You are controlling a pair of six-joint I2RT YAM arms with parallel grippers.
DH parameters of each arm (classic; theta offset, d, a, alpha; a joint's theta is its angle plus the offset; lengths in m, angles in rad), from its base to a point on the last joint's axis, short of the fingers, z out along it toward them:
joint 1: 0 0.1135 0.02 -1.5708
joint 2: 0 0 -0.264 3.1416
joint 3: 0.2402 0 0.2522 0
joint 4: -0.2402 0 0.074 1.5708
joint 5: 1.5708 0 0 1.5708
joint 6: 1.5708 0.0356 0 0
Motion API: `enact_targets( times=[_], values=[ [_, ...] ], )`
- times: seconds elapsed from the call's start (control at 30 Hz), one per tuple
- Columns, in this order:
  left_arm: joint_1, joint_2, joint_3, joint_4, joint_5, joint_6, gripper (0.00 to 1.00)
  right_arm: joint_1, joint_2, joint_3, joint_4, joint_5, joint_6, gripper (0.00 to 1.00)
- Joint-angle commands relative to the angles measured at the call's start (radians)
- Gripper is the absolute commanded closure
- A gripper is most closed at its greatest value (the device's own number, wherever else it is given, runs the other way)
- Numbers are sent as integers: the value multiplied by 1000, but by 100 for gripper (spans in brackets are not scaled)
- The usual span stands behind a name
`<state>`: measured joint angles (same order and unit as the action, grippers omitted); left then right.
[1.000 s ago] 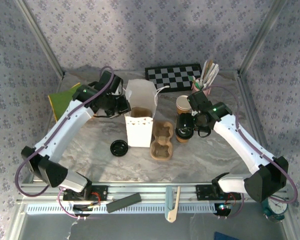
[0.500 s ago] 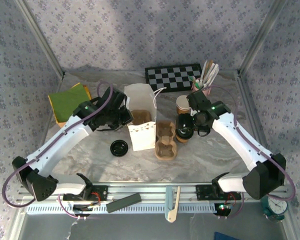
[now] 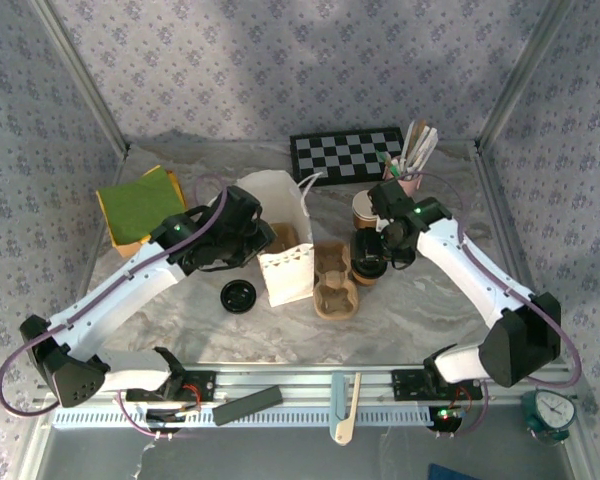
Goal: Pack the takeout coffee
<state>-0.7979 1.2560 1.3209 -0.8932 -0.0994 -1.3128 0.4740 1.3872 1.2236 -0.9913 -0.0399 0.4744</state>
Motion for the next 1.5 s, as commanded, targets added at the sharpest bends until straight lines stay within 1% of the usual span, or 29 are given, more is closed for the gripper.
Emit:
enact_targets(
  times=[0.0, 0.2, 0.23, 0.27, 0.3, 0.37, 0.43, 0.57, 0.7, 0.9, 1.13, 1.27, 1.4, 1.47],
  values=[
    [13, -35, 13, -14, -29, 24, 42, 14, 31, 19, -23, 31, 2, 20],
    [55, -60, 56, -71, -40, 101, 15, 14, 84, 38, -54, 60, 22, 17],
    [61, -63, 63, -76, -40, 114, 14, 9, 90, 41, -58, 62, 23, 17],
    [68, -65, 71, -81, -39, 127, 8, 7, 97, 44, -61, 64, 23, 17],
    [74, -66, 79, -89, -40, 140, 5, 5, 105, 46, -63, 67, 23, 17],
    [86, -65, 92, -101, -37, 162, 4, 5, 116, 52, -63, 72, 21, 17],
    [94, -67, 105, -105, -35, 180, 0, 5, 126, 54, -64, 75, 18, 17],
    [100, -56, 137, -104, -28, 225, 0, 5, 145, 57, -60, 78, 13, 17],
    [98, -32, 155, -85, 9, 253, 0, 8, 159, 67, -50, 80, 7, 16],
    [97, -7, 141, -59, 54, 242, 0, 8, 189, 73, -47, 80, 3, 16],
    [98, 5, 154, -69, 64, 260, 0, 12, 191, 77, -43, 78, 4, 16],
    [98, 34, 199, -154, 52, 284, 0, 11, 184, 83, -47, 78, 6, 16],
    [98, 64, 254, -298, -17, 312, 0, 11, 179, 86, -46, 73, 10, 16],
    [100, 57, 261, -326, -38, 325, 0, 11, 176, 86, -47, 74, 10, 16]
  ],
)
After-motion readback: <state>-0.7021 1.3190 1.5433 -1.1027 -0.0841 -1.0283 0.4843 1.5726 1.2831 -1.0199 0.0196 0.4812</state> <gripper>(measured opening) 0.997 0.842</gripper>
